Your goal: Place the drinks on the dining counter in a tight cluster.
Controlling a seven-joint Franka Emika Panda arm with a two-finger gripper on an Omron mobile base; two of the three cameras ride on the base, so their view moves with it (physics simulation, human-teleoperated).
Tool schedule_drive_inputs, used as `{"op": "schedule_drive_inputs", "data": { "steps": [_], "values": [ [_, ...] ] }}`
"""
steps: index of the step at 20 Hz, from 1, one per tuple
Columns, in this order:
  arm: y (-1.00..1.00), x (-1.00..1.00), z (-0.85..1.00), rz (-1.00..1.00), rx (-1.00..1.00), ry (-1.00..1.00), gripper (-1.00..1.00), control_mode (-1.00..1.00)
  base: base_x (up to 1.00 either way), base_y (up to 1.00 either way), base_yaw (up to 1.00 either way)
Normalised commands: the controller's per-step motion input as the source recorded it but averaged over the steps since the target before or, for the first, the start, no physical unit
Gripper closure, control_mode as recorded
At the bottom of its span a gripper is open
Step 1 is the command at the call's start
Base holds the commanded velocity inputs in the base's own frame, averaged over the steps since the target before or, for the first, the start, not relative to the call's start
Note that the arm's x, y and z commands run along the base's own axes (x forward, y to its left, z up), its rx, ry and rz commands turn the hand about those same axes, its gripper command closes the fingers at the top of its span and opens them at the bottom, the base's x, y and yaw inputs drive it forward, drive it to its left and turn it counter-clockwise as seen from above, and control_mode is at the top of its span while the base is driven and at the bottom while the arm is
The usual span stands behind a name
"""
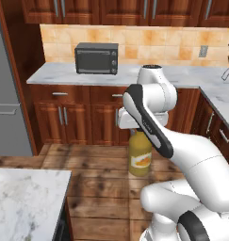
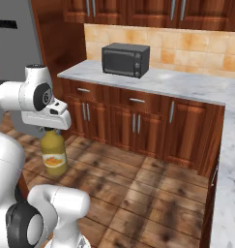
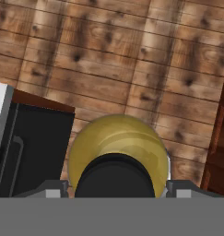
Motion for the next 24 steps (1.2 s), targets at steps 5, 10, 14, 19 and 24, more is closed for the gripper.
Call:
{"op": "schedule_drive_inputs", "data": {
  "steps": [5,10,14,19,24],
  "values": [
    [0.00,0.00,0.00,0.00,0.00,0.00,1.00,1.00,0.86,0.00,0.31],
    [0.00,0.00,0.00,0.00,0.00,0.00,1.00,1.00,0.83,0.00,0.36],
    [0.00,0.00,0.00,0.00,0.00,0.00,1.00,1.00,0.84,0.00,0.35],
    [0.00,0.00,0.00,0.00,0.00,0.00,1.00,1.00,0.81,0.00,0.39],
    [0.00,0.00,0.00,0.00,0.00,0.00,1.00,1.00,0.77,0.00,0.44]
  ]
}}
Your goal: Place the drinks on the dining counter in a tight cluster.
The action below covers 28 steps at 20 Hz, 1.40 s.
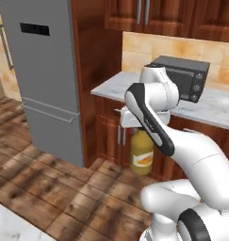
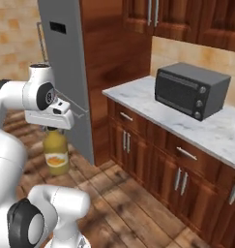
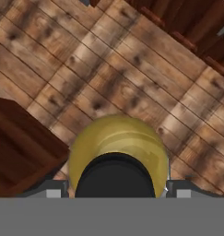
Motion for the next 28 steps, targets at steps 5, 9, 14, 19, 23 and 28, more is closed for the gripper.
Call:
{"op": "schedule_drive_inputs", "data": {
  "steps": [5,9,14,19,23,28],
  "values": [
    [0.00,0.00,0.00,0.00,0.00,0.00,1.00,1.00,0.83,0.00,0.37],
    [0.00,0.00,0.00,0.00,0.00,0.00,1.00,1.00,0.81,0.03,0.34],
    [0.00,0.00,0.00,0.00,0.00,0.00,1.00,1.00,0.77,0.03,0.36],
    [0.00,0.00,0.00,0.00,0.00,0.00,1.00,1.00,0.69,0.08,0.38],
    [0.00,0.00,0.00,0.00,0.00,0.00,1.00,1.00,0.64,0.11,0.39],
    [0.00,0.00,0.00,0.00,0.00,0.00,1.00,1.00,0.67,0.11,0.37]
  ]
}}
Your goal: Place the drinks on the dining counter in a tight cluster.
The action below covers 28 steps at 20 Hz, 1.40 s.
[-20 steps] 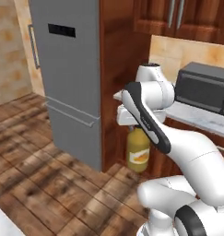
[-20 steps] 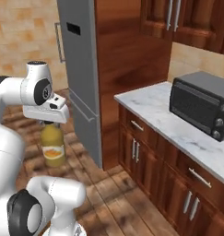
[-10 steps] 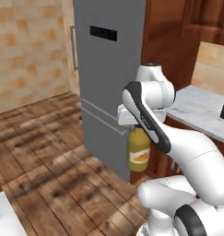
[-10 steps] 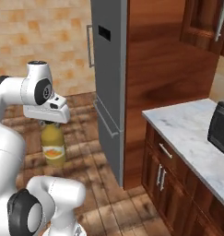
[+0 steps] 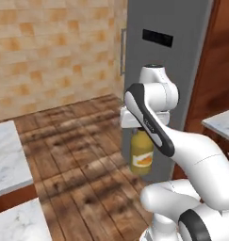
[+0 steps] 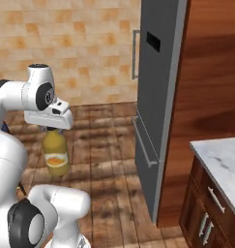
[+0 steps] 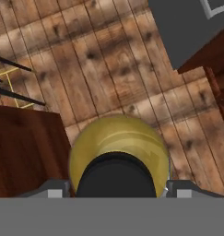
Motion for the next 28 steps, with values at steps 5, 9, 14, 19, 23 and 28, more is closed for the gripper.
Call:
{"op": "schedule_drive_inputs", "data": {
  "steps": [5,9,14,19,23,28],
  "values": [
    [0.00,0.00,0.00,0.00,0.00,0.00,1.00,1.00,0.75,0.09,0.33],
    [0.00,0.00,0.00,0.00,0.00,0.00,1.00,1.00,0.82,0.07,0.29],
    [0.00,0.00,0.00,0.00,0.00,0.00,1.00,1.00,0.87,0.08,0.26],
    [0.00,0.00,0.00,0.00,0.00,0.00,1.00,1.00,0.90,0.05,0.25],
    [0.00,0.00,0.00,0.00,0.00,0.00,1.00,1.00,0.89,0.02,0.29],
    [0.00,0.00,0.00,0.00,0.00,0.00,1.00,1.00,0.86,0.00,0.33]
  ]
}}
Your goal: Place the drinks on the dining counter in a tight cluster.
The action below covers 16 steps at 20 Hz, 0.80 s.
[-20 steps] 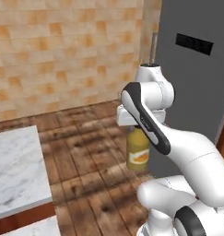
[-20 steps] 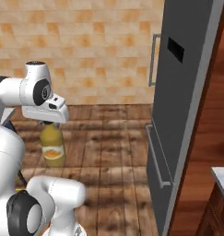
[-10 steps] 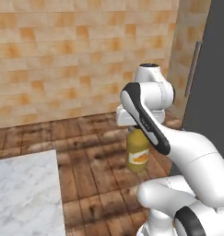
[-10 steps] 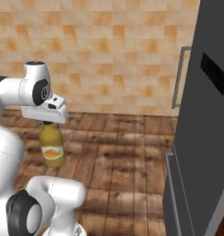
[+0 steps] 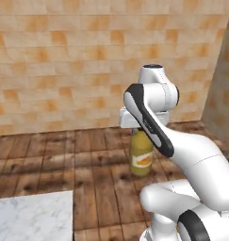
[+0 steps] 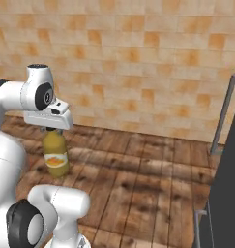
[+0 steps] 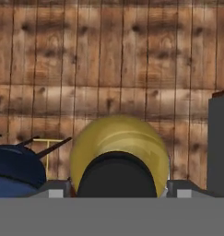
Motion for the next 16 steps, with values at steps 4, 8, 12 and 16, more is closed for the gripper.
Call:
{"op": "schedule_drive_inputs", "data": {
  "steps": [4,8,12,16],
  "values": [
    [0.00,0.00,0.00,0.00,0.00,0.00,1.00,1.00,0.87,0.00,0.32],
    [0.00,0.00,0.00,0.00,0.00,0.00,1.00,1.00,0.86,0.00,0.33],
    [0.00,0.00,0.00,0.00,0.00,0.00,1.00,1.00,0.83,0.00,0.36],
    [0.00,0.00,0.00,0.00,0.00,0.00,1.00,1.00,0.78,0.00,0.40]
  ]
}}
